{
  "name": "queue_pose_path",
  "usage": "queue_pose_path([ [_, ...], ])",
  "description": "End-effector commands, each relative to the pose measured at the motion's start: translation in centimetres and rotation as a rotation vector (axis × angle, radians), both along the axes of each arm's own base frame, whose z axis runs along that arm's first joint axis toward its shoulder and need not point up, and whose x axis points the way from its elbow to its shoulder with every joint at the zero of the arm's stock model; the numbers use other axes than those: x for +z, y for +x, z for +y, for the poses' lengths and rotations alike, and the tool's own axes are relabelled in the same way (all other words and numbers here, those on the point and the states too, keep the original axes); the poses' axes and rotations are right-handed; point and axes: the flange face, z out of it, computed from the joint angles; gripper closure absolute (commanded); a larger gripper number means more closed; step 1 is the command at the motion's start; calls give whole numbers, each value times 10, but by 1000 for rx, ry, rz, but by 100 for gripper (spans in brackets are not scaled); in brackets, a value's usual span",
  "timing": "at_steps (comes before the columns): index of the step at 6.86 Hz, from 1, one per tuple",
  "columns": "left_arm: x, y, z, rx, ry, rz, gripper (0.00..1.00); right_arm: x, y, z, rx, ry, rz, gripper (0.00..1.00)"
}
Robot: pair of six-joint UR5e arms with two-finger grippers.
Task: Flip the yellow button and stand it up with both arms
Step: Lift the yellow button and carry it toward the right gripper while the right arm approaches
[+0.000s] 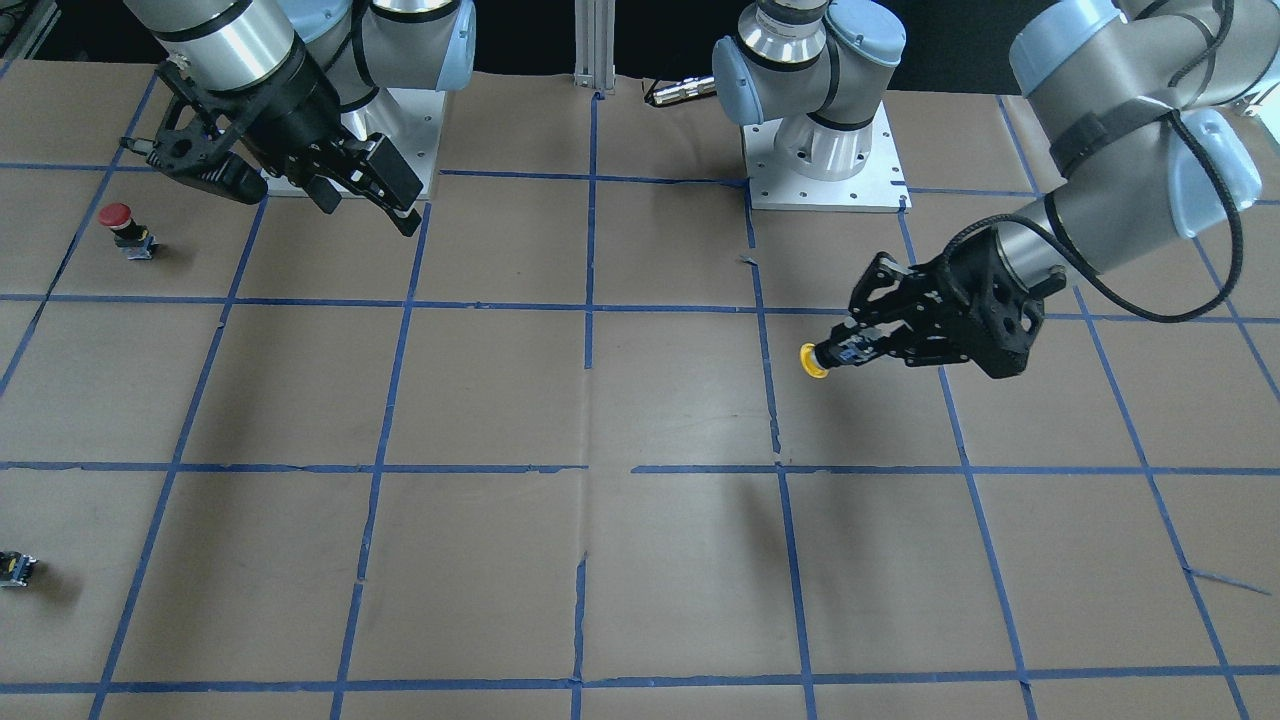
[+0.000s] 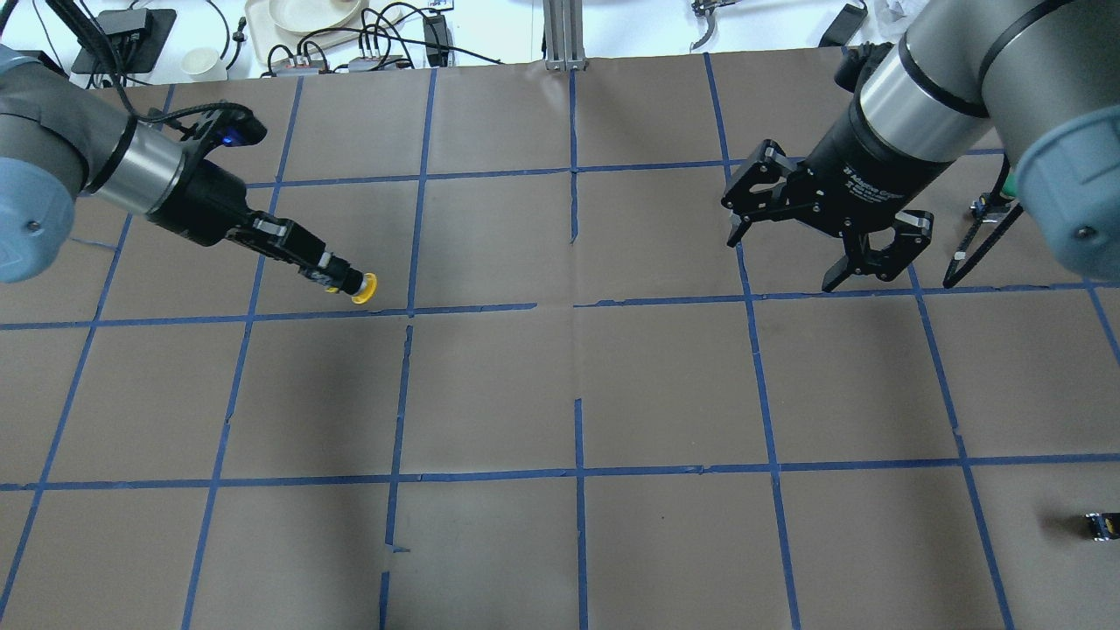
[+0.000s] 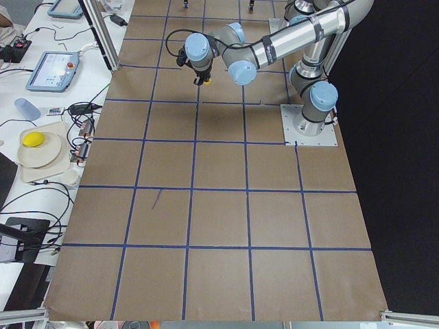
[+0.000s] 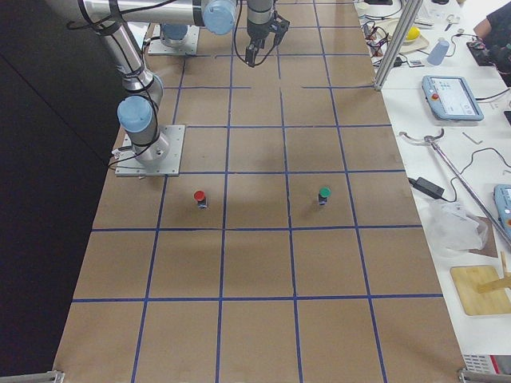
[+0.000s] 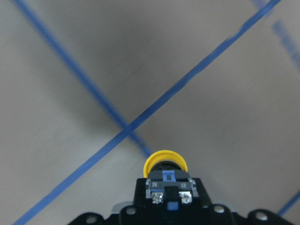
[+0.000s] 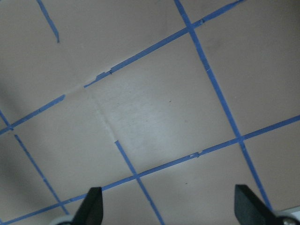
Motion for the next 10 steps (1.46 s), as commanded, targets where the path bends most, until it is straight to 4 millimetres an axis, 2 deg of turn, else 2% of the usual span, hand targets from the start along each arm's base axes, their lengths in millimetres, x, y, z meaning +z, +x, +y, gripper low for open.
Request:
queue_pose_path([
  [1,48,-90,26,164,115,288,85,9,-1,-15,-273,68,-238,0],
  [2,67,-124,39,160,138,386,86,14,-8,-19,-369,96,-309,0],
  [3,77,-146,43,166,174,517,87,19,-7,-18,-424,118,-348,0],
  [5,80,-153,44,202,222,685,92,27,3,-16,-540,194,-444,0],
  [6,80,-155,46,224,253,753,95,31,7,-16,-539,207,-496,0],
  [8,81,-155,48,230,255,780,95,40,17,-15,-599,285,-620,0],
  [10,80,-154,46,231,255,788,96,38,30,-9,-584,315,-640,0],
])
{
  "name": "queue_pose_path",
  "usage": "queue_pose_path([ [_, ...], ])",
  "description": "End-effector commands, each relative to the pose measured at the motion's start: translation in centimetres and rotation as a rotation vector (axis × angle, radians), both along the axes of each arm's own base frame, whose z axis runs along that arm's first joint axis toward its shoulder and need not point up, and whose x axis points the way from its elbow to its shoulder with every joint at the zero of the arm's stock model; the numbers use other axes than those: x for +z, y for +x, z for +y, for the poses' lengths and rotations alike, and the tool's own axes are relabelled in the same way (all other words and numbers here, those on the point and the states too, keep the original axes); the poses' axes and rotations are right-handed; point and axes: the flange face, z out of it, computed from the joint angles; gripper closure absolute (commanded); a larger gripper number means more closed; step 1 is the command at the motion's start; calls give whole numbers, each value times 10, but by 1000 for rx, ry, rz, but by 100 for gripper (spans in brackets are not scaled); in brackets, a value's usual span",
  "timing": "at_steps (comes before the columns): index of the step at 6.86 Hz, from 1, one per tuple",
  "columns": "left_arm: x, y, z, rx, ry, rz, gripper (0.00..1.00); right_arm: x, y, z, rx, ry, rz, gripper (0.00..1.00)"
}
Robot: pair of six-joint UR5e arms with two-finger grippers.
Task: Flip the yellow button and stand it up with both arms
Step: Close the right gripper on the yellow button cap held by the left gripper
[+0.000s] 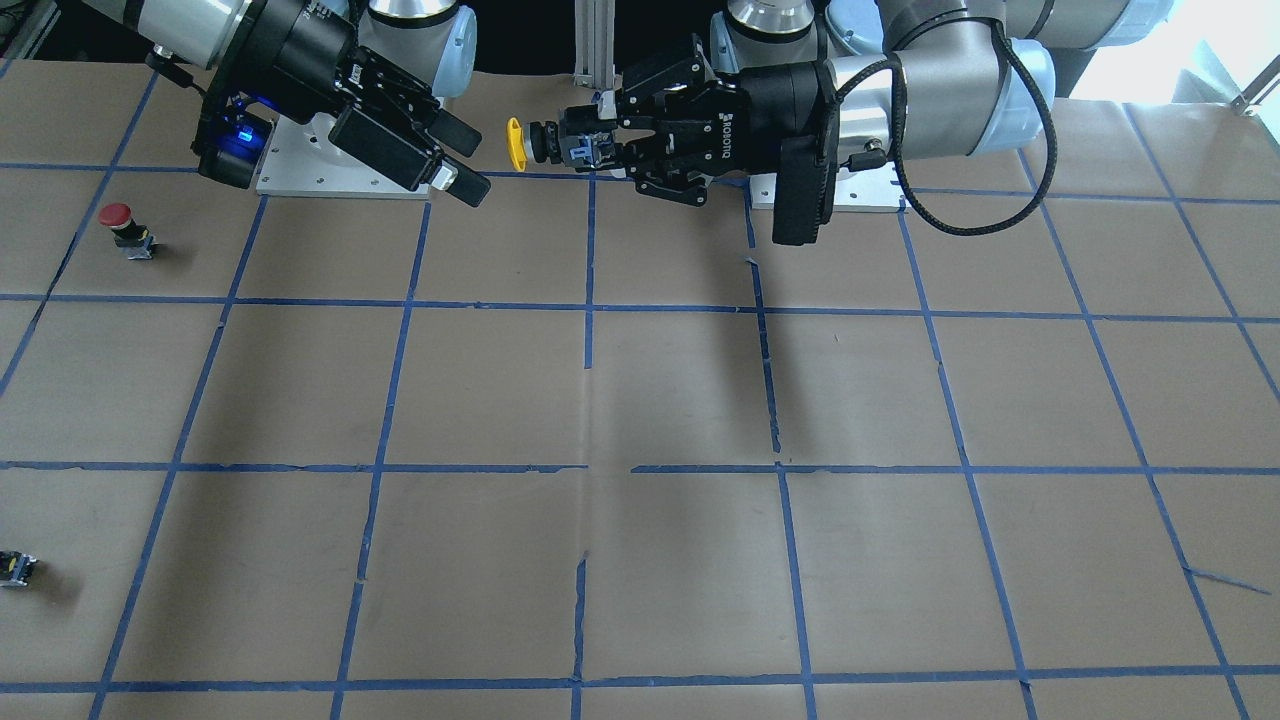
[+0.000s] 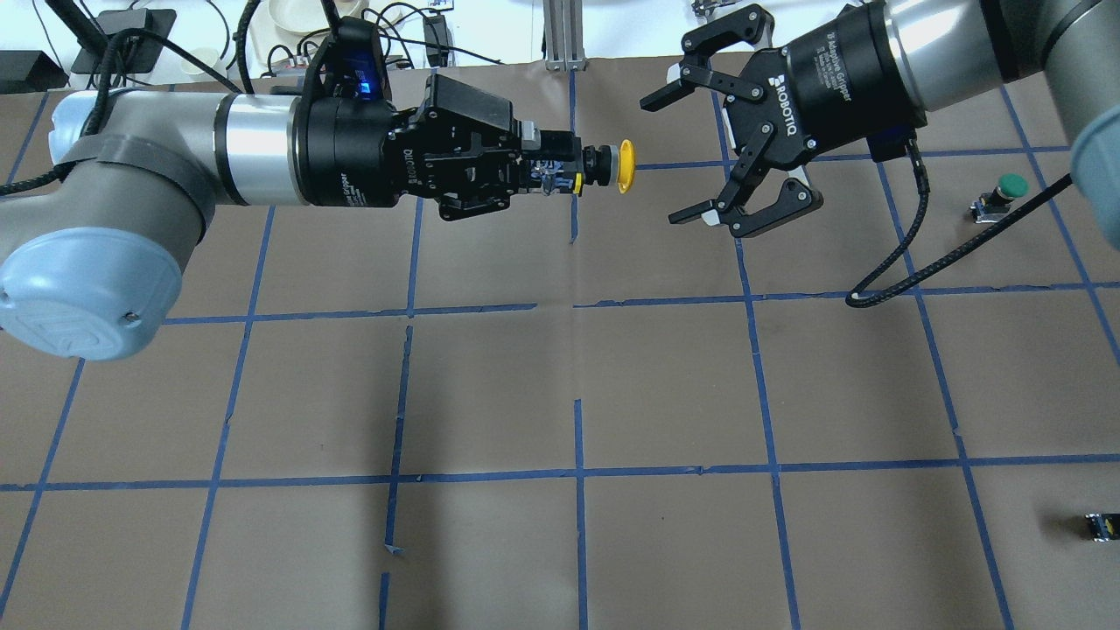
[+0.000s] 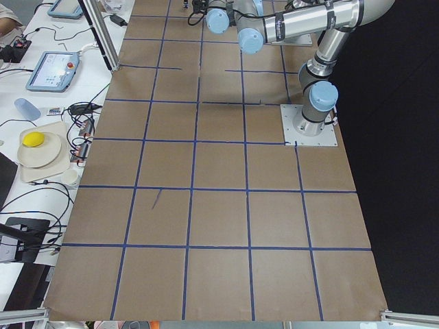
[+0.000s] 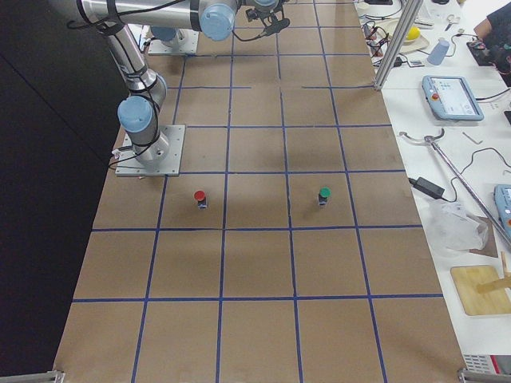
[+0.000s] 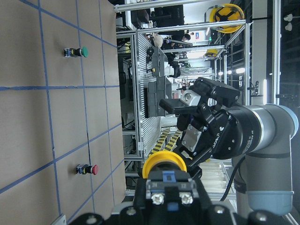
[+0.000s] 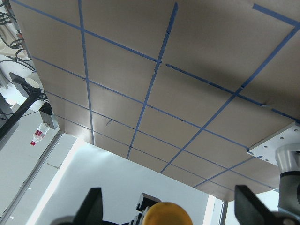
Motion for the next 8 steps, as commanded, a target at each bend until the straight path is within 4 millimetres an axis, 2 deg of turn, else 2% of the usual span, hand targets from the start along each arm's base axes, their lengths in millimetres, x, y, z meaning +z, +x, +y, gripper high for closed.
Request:
queue_pose_path([
  [1,-1,1,-3,3,-1,6,96,2,19,8,18,21,-27,0],
  [5,-6,1,-6,2,-1,6,96,1,21,9,-11,80,-70,1],
  [6,-5,1,-5,2,-4,6,96,3,21,10,-11,78,-65,11],
  [8,-5,1,-5,2,-8,4,96,0,21,8,-14,83,-67,64],
])
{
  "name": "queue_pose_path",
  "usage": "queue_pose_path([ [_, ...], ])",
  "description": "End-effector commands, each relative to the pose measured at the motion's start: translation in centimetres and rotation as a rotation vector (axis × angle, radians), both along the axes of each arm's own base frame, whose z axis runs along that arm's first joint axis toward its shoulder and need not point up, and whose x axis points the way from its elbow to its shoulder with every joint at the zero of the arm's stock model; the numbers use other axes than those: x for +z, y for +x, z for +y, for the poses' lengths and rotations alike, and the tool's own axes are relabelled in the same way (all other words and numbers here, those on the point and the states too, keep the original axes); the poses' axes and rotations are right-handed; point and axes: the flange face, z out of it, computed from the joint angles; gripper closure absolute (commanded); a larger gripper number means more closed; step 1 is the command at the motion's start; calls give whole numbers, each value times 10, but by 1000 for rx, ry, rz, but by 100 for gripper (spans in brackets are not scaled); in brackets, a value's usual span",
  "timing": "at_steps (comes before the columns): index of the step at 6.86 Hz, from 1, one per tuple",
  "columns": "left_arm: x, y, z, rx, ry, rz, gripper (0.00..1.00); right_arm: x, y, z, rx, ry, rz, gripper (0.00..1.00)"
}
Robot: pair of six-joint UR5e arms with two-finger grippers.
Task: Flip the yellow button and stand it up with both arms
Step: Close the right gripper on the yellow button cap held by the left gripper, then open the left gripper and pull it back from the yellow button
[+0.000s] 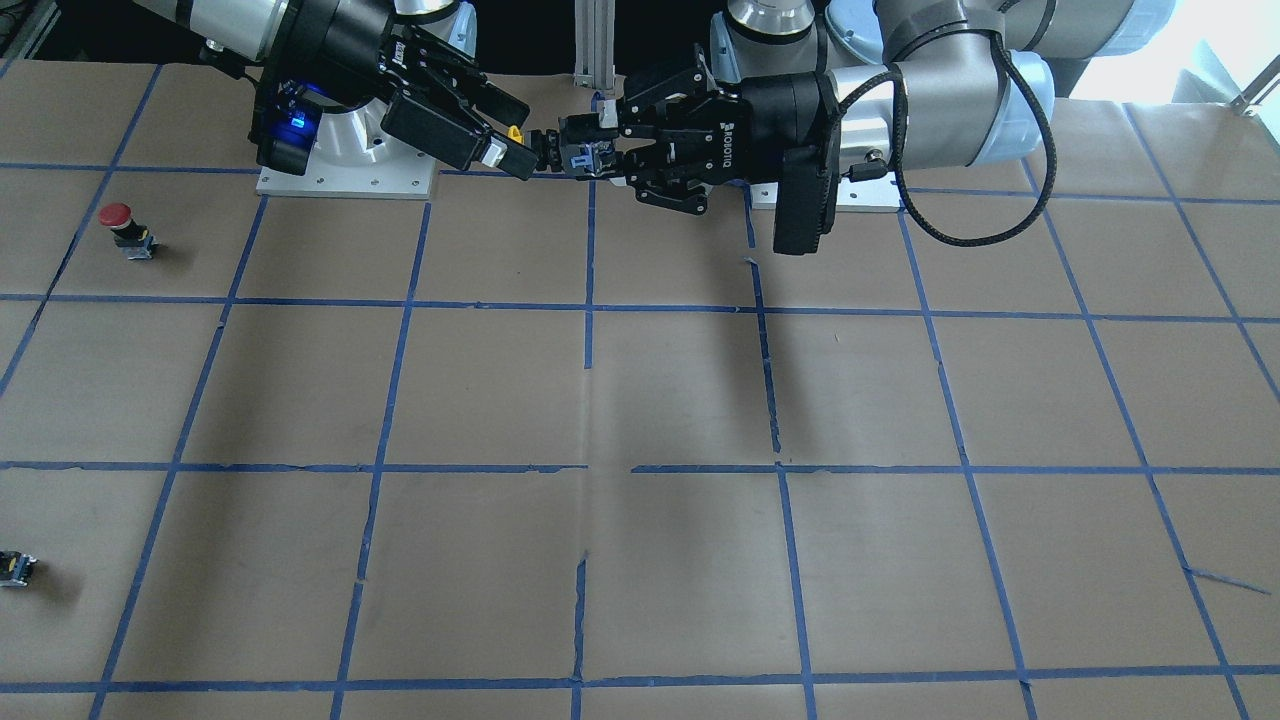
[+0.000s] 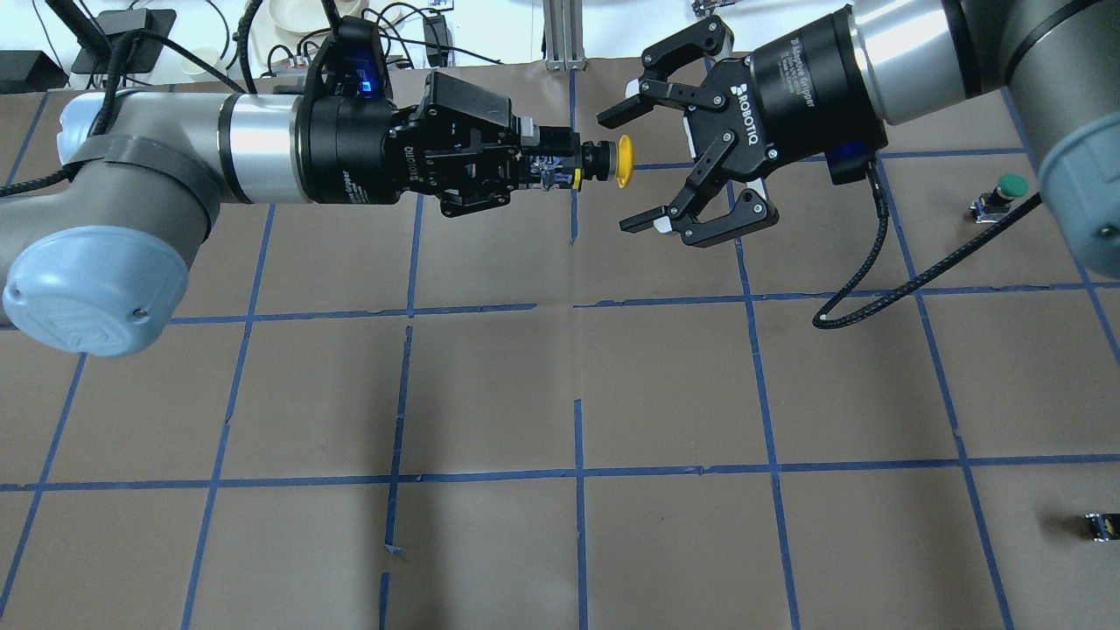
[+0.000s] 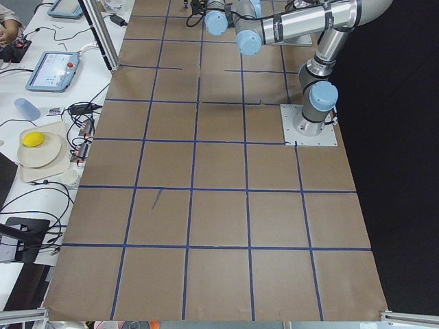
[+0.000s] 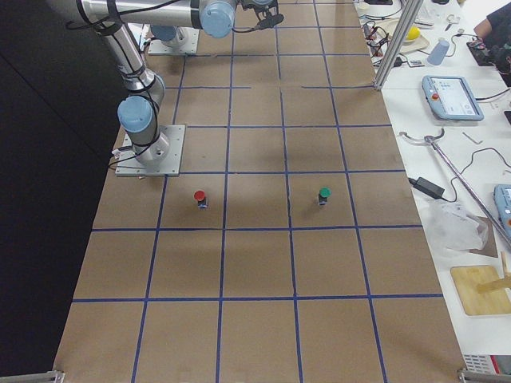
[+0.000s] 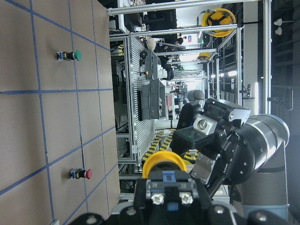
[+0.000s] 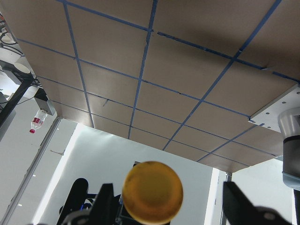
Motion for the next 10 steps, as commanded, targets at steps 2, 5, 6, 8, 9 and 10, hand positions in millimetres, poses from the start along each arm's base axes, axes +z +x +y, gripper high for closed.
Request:
queue_pose_path([
  [2,1,0,1,0,-5,-1,96,0,-1,0,-3,0,0,79],
  [5,2,0,2,1,20,-14,3,2,-5,-2,-12,-5,3,85],
  [6,4,0,3,1,15,-17,2,4,-11,-7,-23,-11,9,88],
  [8,-2,18,-2,-2,1,-186,2,-12,-45,-15,-3,-70,210,88],
  [9,-4,42,-8,14,-52,-368,1,-19,-74,-20,29,-129,283,88],
  [10,0,53,-12,11,-71,-487,1,-29,-110,-24,85,-201,371,88],
])
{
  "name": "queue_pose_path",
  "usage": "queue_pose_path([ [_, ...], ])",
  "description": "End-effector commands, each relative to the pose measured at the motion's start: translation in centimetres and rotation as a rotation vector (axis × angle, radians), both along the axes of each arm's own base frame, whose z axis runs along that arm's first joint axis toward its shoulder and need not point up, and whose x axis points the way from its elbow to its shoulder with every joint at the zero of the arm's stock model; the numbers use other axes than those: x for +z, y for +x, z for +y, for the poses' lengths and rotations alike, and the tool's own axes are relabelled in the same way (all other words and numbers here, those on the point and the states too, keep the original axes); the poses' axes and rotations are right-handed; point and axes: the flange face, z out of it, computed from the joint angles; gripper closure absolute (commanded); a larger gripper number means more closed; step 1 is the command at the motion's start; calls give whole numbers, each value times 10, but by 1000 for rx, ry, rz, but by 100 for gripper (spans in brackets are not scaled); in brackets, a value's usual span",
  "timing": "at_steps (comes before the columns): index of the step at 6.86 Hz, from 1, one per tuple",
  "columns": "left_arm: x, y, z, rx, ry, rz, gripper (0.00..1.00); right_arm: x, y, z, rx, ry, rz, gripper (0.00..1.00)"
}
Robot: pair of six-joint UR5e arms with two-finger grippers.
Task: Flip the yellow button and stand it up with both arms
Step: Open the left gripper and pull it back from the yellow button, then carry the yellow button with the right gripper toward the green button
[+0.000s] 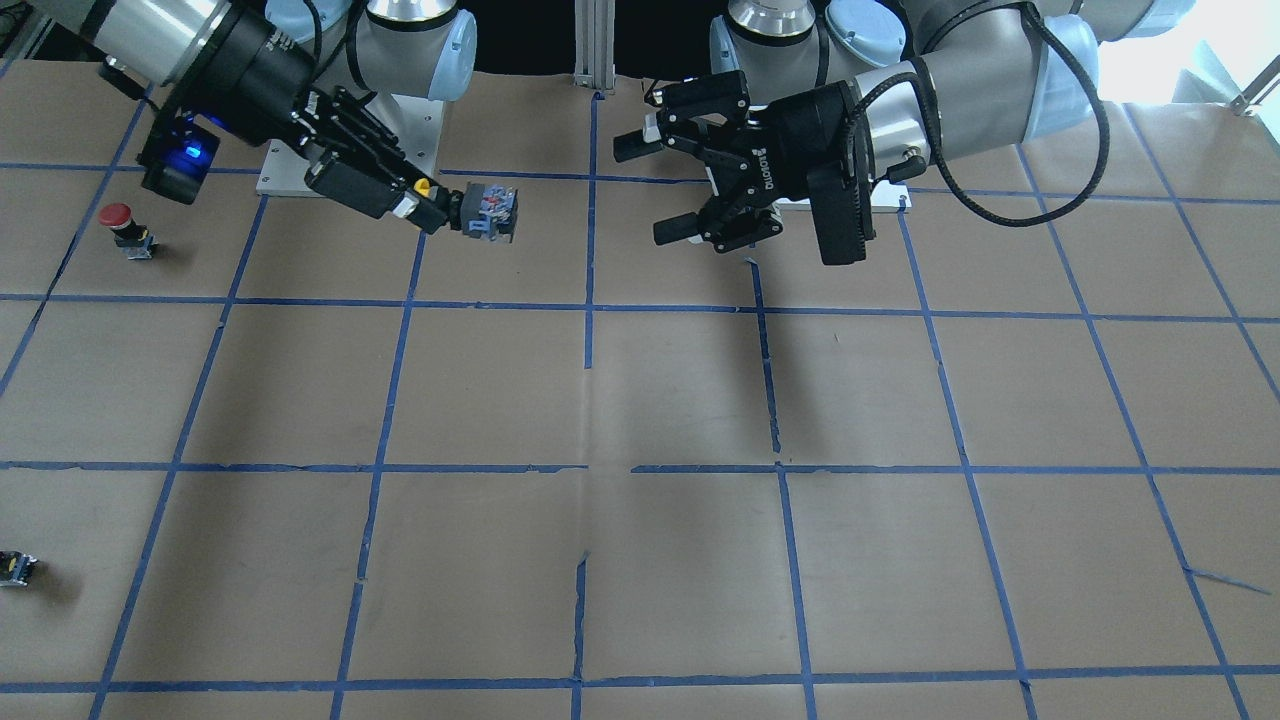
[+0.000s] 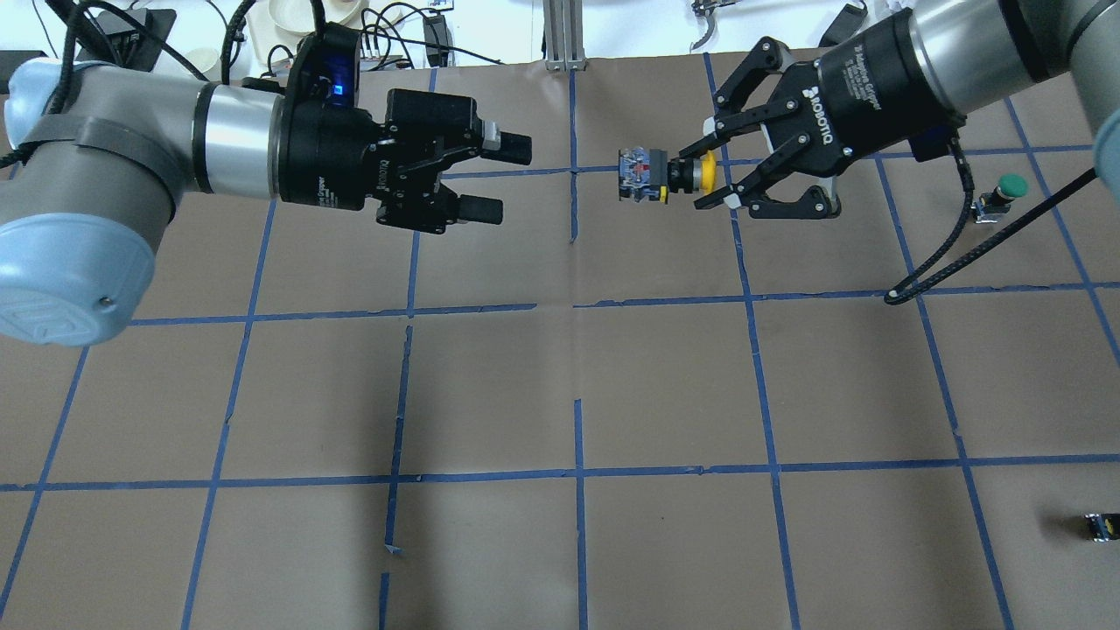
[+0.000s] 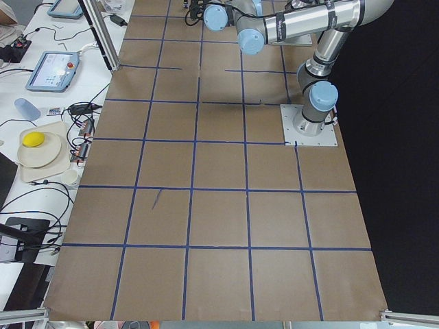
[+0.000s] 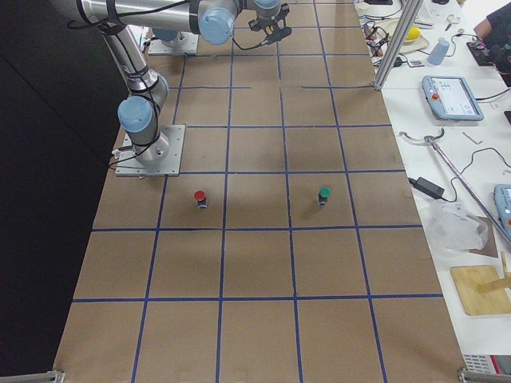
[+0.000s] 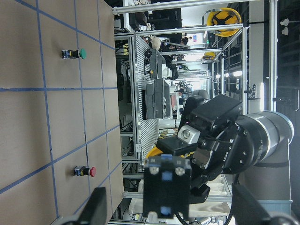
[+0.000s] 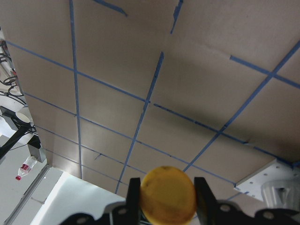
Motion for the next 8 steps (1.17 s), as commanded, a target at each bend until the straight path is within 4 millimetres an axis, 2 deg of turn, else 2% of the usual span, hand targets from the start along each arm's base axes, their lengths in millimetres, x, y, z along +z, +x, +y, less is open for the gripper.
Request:
queue_pose_path([
  [1,-3,33,-13,-18,-26,-388,1,-31,-73,-3,222,-120,257,88],
  [2,3,45,-19,-36,-38,-597,1,-53,-110,1,436,-149,403,88],
  [3,11,60,-24,-42,-44,-774,1,-85,-150,15,686,-148,515,88],
  [4,28,66,-26,-46,-66,-909,1,-106,-185,17,777,-175,688,89],
  [5,35,62,-30,-80,-81,-1054,1,-134,-200,24,908,-230,787,89],
  [6,34,52,-42,-130,-91,-1196,1,-153,-215,26,947,-284,878,89],
  [7,40,39,-52,-145,-114,-1210,1,-175,-227,25,1029,-320,937,89],
  [8,41,36,-45,-138,-121,-1151,0,-186,-251,23,1065,-341,981,89],
])
